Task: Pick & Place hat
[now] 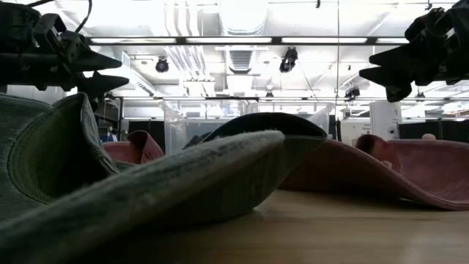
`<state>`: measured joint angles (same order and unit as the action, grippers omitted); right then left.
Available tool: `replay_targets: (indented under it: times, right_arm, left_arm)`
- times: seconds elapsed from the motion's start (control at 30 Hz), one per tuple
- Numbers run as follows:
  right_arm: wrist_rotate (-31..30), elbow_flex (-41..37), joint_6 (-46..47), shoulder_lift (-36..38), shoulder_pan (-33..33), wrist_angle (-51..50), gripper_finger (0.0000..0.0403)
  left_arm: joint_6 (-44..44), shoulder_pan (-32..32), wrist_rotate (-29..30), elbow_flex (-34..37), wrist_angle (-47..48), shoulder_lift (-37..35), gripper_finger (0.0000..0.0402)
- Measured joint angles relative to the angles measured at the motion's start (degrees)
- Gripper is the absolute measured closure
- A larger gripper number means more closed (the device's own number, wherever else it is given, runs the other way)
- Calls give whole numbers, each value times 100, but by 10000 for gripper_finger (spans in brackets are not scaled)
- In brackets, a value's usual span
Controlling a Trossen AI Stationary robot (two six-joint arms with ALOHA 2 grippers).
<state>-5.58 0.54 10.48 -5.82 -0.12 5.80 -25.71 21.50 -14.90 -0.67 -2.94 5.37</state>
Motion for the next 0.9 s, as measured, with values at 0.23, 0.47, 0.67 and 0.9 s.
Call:
replay_targets:
  times: [0.23,0.47,0.67,0.9]
  right_arm:
    - [0,0,0,0,0,1,200]
    - [8,0,693,4,-2,334,200]
    - [1035,0,1266,4,0,1097,200]
    - [1196,2,1265,0,0,1362,200]
  left_arm:
    - [0,2,0,0,2,0,223]
    - [6,0,131,0,11,0,223]
    - [15,0,572,0,44,2,223]
    - [17,0,597,2,36,2,223]
